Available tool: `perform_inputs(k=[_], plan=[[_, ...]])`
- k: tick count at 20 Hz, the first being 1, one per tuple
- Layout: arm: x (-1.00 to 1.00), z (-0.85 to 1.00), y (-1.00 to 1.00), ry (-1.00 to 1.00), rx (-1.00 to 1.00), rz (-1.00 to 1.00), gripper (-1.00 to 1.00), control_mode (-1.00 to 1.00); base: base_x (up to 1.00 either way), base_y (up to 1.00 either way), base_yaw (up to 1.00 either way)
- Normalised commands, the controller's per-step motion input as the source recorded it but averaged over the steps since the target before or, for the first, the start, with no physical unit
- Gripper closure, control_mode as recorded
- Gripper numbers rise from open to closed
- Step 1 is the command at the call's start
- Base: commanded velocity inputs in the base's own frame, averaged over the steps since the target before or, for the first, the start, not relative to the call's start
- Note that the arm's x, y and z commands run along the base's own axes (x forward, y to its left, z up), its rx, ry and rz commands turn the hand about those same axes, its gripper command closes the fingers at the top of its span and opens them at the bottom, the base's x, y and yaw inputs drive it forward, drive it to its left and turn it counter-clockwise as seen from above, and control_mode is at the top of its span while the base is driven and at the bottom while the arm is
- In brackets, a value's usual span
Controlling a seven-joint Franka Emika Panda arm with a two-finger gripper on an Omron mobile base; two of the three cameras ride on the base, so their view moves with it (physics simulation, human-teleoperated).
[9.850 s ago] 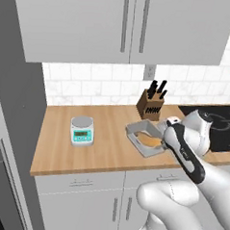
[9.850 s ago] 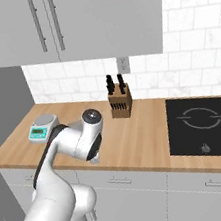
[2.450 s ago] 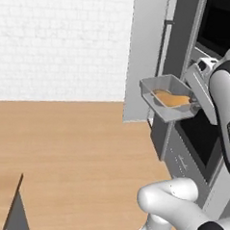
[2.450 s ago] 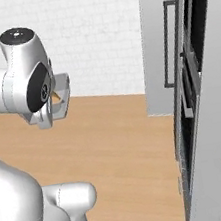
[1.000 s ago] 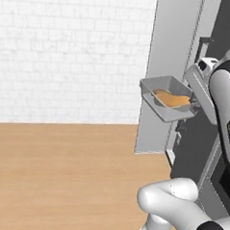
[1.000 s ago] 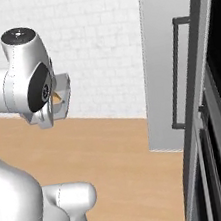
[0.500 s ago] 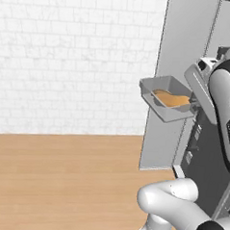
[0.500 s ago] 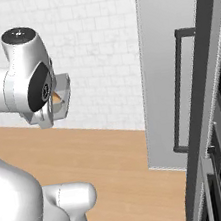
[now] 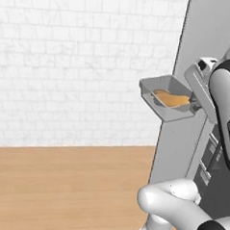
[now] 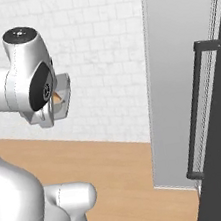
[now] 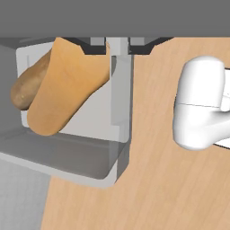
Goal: Take the meat container that has the fish and place it on the second highest rack of the freezer. Then take the vegetable container that has the sweet potato and squash and place it on the highest rack of the freezer.
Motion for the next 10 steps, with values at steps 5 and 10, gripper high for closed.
perform_inputs(k=[5, 10], plan=[[0.0, 0.0, 0.0, 0.0, 0.0, 0.0, 1.0, 1.0, 0.12, 0.52, -0.21], [0.0, 0.0, 0.0, 0.0, 0.0, 0.0, 1.0, 1.0, 0.04, 0.51, -0.33]])
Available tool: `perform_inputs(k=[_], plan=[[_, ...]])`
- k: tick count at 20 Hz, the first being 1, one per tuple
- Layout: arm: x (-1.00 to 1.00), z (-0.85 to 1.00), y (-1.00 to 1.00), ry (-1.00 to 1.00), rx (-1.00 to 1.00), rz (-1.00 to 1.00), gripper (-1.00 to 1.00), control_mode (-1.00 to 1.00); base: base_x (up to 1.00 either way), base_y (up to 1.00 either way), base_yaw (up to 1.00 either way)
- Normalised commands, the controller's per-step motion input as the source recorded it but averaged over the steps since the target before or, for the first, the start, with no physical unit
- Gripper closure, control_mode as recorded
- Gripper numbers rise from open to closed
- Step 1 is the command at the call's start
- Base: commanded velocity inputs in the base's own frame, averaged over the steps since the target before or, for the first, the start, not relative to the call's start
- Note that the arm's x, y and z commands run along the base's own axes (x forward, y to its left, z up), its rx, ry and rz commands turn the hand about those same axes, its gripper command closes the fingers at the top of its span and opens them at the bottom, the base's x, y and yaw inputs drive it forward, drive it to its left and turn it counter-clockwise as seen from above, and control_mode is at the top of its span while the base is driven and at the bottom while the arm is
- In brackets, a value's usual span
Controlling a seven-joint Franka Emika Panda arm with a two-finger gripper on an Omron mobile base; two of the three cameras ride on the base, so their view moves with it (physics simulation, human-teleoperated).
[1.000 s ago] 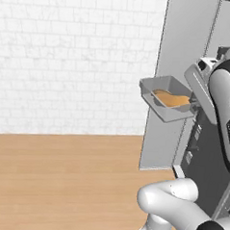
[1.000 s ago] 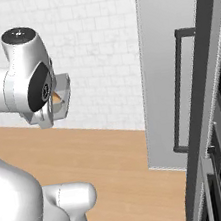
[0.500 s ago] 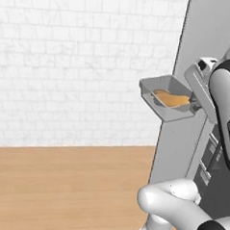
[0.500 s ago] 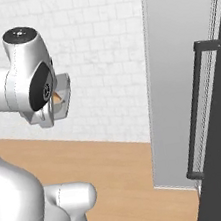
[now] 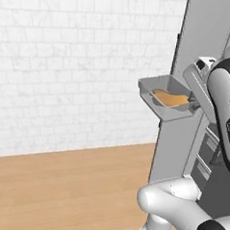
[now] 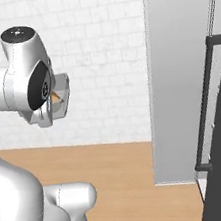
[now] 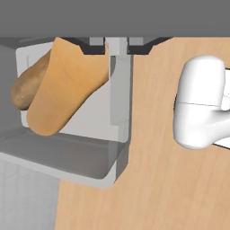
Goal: Take the meat container that has the fish and place it on the second highest rack of the freezer. Then take the vegetable container that has the sweet potato and squash and place it on the highest rack of the freezer.
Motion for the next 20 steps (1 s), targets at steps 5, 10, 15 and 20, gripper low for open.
perform_inputs(k=[5, 10, 15, 20], plan=[[0.0, 0.0, 0.0, 0.0, 0.0, 0.0, 1.0, 1.0, 0.18, 0.54, -0.39], [0.0, 0.0, 0.0, 0.0, 0.0, 0.0, 1.0, 1.0, 0.41, 0.53, -0.45], [0.0, 0.0, 0.0, 0.0, 0.0, 0.0, 1.0, 1.0, 0.34, 0.53, -0.51], [0.0, 0.0, 0.0, 0.0, 0.0, 0.0, 1.0, 1.0, 0.29, 0.58, -0.56]])
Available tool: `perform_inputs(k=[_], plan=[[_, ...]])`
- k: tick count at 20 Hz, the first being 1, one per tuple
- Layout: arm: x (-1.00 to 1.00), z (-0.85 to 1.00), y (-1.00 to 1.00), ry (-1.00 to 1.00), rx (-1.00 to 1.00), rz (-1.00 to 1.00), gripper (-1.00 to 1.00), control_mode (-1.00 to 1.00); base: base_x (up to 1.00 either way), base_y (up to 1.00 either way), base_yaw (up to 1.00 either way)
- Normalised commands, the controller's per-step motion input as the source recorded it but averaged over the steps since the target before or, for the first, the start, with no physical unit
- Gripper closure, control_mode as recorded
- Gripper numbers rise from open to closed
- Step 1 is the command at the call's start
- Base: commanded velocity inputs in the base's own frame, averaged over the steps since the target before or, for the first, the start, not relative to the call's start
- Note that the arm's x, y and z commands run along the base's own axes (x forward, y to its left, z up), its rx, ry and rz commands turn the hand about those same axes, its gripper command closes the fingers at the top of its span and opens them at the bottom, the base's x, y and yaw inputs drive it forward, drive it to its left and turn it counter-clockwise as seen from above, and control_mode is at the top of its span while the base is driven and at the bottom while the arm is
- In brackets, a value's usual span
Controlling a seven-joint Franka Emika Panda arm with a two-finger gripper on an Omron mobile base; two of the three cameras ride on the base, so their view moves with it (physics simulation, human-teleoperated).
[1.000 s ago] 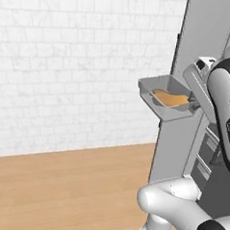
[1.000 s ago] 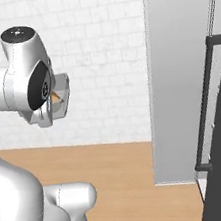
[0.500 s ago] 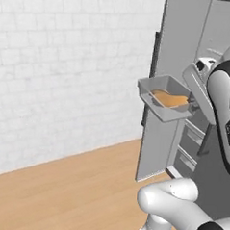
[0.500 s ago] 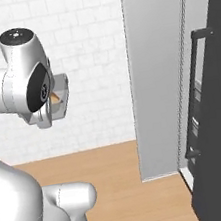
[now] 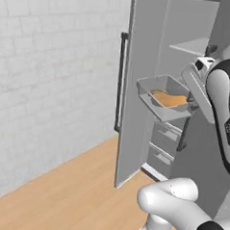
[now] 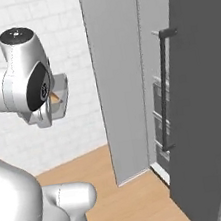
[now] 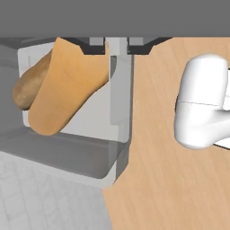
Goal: Take the meat container that has the fish and place it on the second highest rack of the freezer. Then take the vegetable container that has the sweet potato and squash and place it on the highest rack of the freezer.
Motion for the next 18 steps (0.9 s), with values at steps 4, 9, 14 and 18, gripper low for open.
perform_inputs(k=[4, 9, 14, 18], plan=[[0.0, 0.0, 0.0, 0.0, 0.0, 0.0, 1.0, 1.0, 0.3, 0.51, -0.58], [0.0, 0.0, 0.0, 0.0, 0.0, 0.0, 1.0, 1.0, 0.31, 0.43, -0.56], [0.0, 0.0, 0.0, 0.0, 0.0, 0.0, 1.0, 1.0, 0.28, 0.49, -0.55], [0.0, 0.0, 0.0, 0.0, 0.0, 0.0, 1.0, 1.0, 0.25, 0.67, -0.48]])
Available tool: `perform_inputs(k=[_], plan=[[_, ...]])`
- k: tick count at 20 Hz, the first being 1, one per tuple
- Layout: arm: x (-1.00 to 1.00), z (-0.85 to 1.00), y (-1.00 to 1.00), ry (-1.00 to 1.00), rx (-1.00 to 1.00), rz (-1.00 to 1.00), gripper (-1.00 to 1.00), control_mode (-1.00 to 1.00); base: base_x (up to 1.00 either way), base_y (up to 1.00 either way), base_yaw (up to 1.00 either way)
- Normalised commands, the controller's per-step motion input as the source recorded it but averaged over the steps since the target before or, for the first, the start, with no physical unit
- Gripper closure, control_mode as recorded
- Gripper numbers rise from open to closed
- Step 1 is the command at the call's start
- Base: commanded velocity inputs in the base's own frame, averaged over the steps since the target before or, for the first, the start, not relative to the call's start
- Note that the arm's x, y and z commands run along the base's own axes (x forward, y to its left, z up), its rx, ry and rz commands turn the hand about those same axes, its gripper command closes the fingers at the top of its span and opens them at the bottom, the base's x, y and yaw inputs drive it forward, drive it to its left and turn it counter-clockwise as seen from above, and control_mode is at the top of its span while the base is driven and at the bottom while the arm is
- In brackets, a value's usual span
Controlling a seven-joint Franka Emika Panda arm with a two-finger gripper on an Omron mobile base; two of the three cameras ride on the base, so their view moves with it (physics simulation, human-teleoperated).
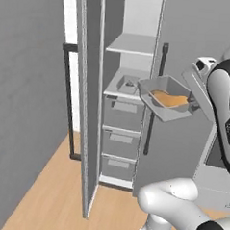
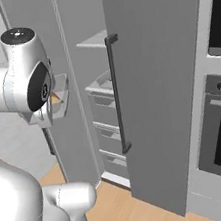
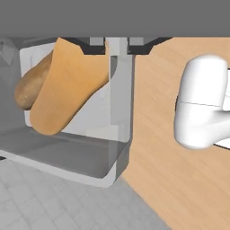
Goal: Take the meat container that has the fish and place it on the second highest rack of the freezer. Then take the vegetable container that has the sweet potato and squash and place it on the highest rack of the freezer.
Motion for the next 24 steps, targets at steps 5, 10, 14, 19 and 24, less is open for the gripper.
perform_inputs(k=[5, 10, 14, 19, 24], plan=[[0.0, 0.0, 0.0, 0.0, 0.0, 0.0, 1.0, 1.0, 0.22, 0.66, -0.34], [0.0, 0.0, 0.0, 0.0, 0.0, 0.0, 1.0, 1.0, 0.23, 0.33, -0.25], [0.0, 0.0, 0.0, 0.0, 0.0, 0.0, 1.0, 1.0, 0.02, -0.13, -0.01], [0.0, 0.0, 0.0, 0.0, 0.0, 0.0, 1.0, 1.0, 0.31, 0.04, -0.01], [0.0, 0.0, 0.0, 0.0, 0.0, 0.0, 1.0, 1.0, 0.4, 0.05, -0.03]])
